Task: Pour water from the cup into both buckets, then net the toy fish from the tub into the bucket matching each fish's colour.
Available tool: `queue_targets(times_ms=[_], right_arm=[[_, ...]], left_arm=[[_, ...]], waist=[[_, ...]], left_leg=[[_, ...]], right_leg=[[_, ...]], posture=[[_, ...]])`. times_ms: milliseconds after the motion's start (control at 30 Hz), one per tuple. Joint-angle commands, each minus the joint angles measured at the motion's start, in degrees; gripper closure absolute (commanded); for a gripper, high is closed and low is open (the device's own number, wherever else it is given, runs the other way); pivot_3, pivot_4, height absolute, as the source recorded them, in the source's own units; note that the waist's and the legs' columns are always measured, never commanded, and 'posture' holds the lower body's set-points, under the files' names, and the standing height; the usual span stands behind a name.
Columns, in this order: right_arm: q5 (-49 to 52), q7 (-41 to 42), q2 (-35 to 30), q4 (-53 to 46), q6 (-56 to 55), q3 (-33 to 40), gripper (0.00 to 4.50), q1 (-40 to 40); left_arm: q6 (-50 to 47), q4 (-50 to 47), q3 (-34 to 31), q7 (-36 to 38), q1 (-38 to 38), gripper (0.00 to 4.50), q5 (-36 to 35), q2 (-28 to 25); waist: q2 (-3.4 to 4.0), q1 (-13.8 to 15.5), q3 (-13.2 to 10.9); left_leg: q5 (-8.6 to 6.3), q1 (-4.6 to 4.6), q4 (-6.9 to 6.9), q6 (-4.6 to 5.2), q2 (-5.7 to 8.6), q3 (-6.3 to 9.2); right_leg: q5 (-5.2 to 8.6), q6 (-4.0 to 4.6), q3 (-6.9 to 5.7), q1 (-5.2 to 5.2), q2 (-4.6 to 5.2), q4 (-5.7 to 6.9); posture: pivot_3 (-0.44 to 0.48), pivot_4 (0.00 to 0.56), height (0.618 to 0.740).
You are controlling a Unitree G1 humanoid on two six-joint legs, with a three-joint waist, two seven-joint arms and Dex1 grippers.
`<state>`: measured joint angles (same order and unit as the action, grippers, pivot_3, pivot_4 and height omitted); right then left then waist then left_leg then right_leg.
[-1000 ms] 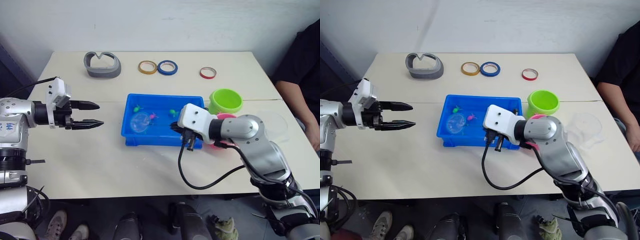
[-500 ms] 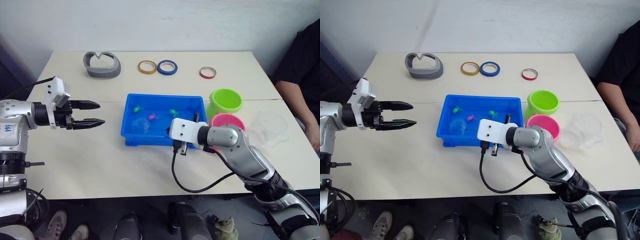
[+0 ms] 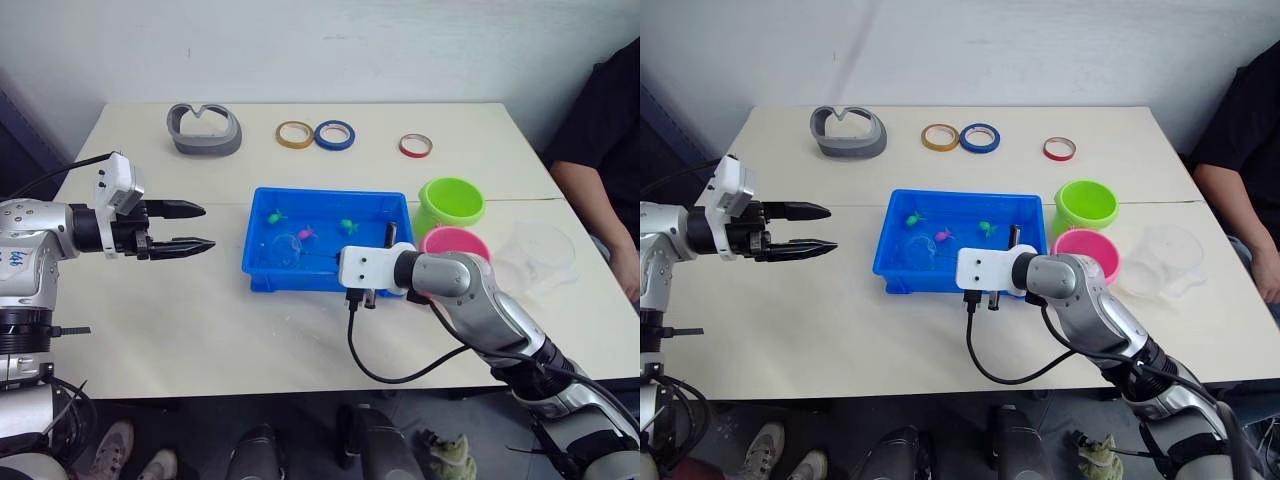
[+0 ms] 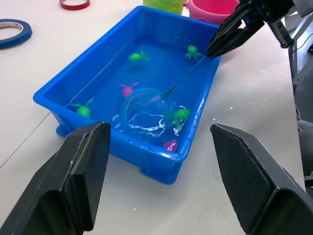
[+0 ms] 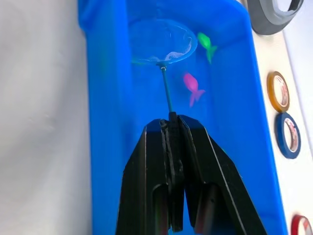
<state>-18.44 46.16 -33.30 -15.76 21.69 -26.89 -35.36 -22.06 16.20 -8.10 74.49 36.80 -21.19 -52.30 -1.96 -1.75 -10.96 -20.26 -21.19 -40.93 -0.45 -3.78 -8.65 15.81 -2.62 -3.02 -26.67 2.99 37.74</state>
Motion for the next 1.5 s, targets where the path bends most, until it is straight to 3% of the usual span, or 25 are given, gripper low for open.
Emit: queue_targets(times_ms=[33, 167, 500, 733, 967, 1500], right_arm=[[-1.5, -1.1, -0.1, -0.7, -2.3, 1.4, 4.50, -0.7], [-2.1, -0.3, -0.2, -0.7, -4.3, 0.8, 4.50, -0.2], [6.3, 10.8, -0.9, -7.8, -5.6, 1.7, 4.50, 1.4], [14.2, 9.5, 7.2, -8.1, 17.1, 7.0, 4.50, -1.1], [16.6, 6.0, 8.9, -6.8, 29.8, 8.4, 4.50, -3.1], [27.2, 4.0, 3.4, -6.9, 38.7, 15.4, 4.50, -7.7]], left_arm=[[-0.2, -2.0, -1.5, -0.5, 0.0, 0.90, -1.5, -0.2], [-0.3, -2.0, -1.3, -0.6, 0.3, 0.90, -1.8, -0.4], [-0.7, -2.5, -1.6, -1.0, 0.3, 0.90, -2.5, -0.6], [-1.0, -2.9, -1.3, -1.2, 0.2, 0.90, -2.6, -0.4], [-1.6, -3.0, -0.8, -0.8, 0.4, 0.90, -2.6, -0.5], [-0.4, 0.4, 0.9, 3.4, -0.6, 0.90, 0.1, -4.6]], waist=[[0.00, 0.0, 0.0], [0.00, 0.0, 0.0], [0.00, 0.0, 0.0], [0.00, -0.1, 0.0], [0.00, 0.0, 0.0], [0.00, 0.1, 0.0]], left_leg=[[0.00, 0.00, 0.00, 0.00, 0.00, 0.00], [0.00, 0.00, 0.00, 0.00, 0.00, -0.01], [0.00, 0.00, 0.00, 0.00, 0.00, 0.00], [-0.03, 0.01, 0.01, -0.04, -0.09, 0.01], [-0.03, -0.01, 0.01, -0.03, -0.02, 0.02], [-0.04, -0.04, 0.08, -0.01, -0.02, 0.05]], right_leg=[[0.00, 0.00, 0.00, 0.00, 0.00, 0.00], [0.00, 0.00, 0.01, 0.00, 0.01, 0.00], [0.00, 0.00, 0.00, 0.00, 0.00, -0.01], [0.01, 0.01, 0.02, 0.00, 0.05, -0.01], [0.02, 0.03, -0.05, -0.01, 0.33, -0.01], [0.02, 0.04, -0.13, -0.01, 0.34, -0.11]], posture=[[0.000, 0.150, 0.727], [0.000, 0.150, 0.727], [0.000, 0.150, 0.727], [0.000, 0.150, 0.727], [0.000, 0.150, 0.727], [0.000, 0.150, 0.727]])
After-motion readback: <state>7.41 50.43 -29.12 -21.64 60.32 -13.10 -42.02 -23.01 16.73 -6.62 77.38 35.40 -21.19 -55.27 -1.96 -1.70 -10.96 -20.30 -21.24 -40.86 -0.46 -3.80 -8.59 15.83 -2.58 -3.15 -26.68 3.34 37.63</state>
